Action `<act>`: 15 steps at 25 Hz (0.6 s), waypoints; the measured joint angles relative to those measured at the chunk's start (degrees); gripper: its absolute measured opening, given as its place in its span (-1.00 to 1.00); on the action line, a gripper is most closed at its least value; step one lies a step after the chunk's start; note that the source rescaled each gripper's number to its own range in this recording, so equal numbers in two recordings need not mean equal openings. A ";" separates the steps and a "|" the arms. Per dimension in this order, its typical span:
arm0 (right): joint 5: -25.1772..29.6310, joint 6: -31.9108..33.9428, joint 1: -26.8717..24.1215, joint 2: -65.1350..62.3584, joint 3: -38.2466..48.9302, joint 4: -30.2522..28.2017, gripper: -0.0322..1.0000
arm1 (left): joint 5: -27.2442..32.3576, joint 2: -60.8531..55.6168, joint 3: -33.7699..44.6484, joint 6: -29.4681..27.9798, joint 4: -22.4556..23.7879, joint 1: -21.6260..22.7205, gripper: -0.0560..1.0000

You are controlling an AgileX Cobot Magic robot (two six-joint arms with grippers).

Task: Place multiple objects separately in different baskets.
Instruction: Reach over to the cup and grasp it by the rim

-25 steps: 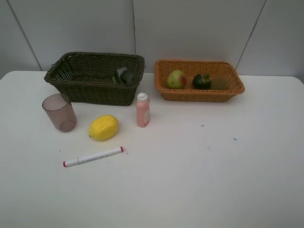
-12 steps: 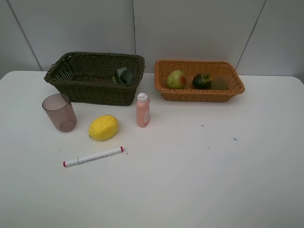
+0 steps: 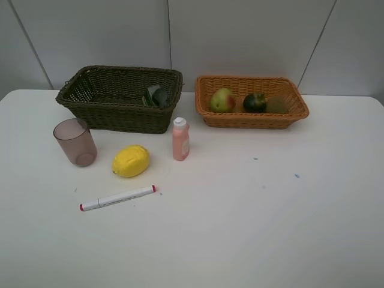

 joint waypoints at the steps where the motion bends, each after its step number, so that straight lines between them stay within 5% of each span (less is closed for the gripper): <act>1: 0.00 0.00 0.00 0.00 0.00 0.00 1.00 | 0.00 0.00 0.00 0.00 0.00 0.00 0.93; 15: 0.00 0.00 0.00 0.00 0.00 0.00 1.00 | 0.00 0.00 0.00 0.00 0.00 0.00 0.93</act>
